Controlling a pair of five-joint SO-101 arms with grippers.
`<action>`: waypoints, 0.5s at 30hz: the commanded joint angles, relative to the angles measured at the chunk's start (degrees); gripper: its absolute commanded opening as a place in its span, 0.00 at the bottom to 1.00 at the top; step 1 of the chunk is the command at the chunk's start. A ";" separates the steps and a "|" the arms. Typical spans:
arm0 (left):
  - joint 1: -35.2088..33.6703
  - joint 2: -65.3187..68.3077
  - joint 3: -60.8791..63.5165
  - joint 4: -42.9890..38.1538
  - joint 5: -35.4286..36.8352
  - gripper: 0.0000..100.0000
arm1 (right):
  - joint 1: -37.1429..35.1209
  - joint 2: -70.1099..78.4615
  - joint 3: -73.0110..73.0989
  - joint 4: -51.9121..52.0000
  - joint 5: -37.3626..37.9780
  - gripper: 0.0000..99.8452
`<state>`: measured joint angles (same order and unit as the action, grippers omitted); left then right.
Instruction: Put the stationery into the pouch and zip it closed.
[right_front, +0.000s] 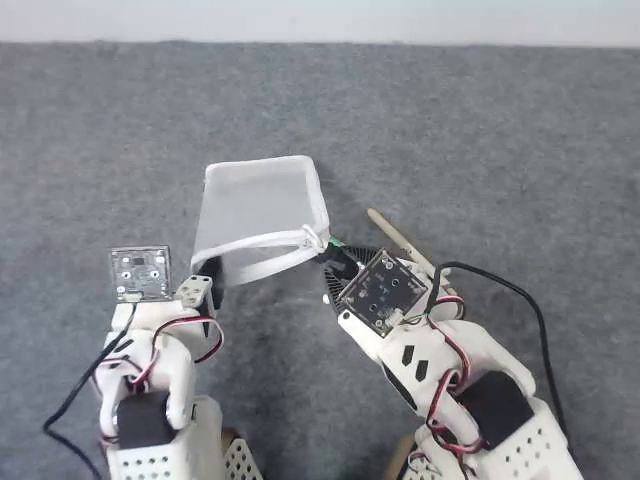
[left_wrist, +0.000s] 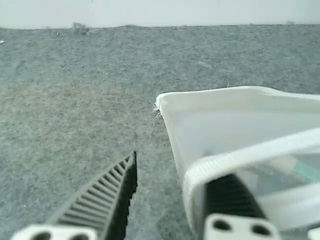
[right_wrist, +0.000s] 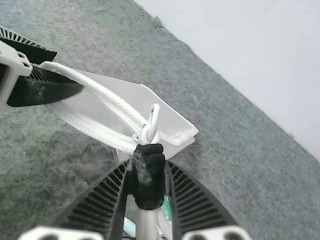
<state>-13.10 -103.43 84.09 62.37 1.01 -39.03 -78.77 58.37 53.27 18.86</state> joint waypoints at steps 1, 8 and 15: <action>0.26 -0.97 -0.92 -0.18 -1.85 0.01 | -0.48 -1.45 -0.79 -0.40 0.53 0.01; -0.18 -0.97 -1.01 -1.32 -1.49 0.01 | -1.27 -1.36 -1.05 0.22 0.88 0.13; -0.18 -0.97 -1.01 -1.32 -1.49 0.01 | -1.01 -0.84 -4.22 4.97 1.58 0.23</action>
<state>-13.01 -103.43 84.09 62.37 -0.22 -39.74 -78.86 58.29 56.88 19.03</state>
